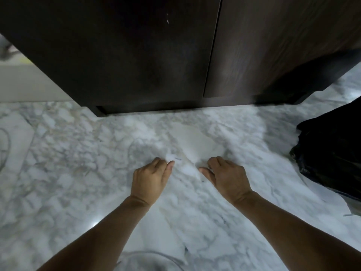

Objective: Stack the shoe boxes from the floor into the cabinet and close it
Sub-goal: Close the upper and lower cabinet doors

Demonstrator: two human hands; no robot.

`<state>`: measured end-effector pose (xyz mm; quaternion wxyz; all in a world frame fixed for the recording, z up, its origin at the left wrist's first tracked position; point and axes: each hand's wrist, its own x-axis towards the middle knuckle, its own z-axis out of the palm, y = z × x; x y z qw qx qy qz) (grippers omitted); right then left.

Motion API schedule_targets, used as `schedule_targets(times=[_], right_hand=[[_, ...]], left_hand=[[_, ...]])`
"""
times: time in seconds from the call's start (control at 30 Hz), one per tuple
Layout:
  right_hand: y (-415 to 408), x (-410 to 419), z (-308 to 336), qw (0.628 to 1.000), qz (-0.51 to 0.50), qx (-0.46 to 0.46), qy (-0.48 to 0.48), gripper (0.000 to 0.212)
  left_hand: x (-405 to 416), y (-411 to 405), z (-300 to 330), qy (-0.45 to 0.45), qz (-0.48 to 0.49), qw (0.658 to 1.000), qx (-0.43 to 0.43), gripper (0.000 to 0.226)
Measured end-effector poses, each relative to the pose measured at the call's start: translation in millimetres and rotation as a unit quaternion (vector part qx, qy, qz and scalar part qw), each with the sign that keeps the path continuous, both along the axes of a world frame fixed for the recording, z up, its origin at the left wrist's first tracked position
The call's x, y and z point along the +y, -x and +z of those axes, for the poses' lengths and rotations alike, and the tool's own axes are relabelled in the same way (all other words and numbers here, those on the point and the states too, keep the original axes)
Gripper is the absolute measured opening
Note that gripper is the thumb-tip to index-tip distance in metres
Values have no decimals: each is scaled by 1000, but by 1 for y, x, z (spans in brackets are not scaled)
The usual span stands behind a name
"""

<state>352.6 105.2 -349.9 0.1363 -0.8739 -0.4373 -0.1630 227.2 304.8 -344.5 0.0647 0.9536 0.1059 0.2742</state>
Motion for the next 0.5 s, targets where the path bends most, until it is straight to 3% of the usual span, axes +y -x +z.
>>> schedule_targets(times=[0.2, 0.3, 0.5], right_hand=[[3, 4, -1, 1000, 7, -12, 20, 40], [5, 4, 1, 999, -1, -25, 26, 39], [-6, 6, 1, 998, 50, -22, 22, 40]], left_hand=[[18, 24, -11, 0, 78, 997, 14, 41], [17, 22, -12, -2, 64, 998, 4, 37], [22, 16, -15, -13, 29, 999, -25, 49]])
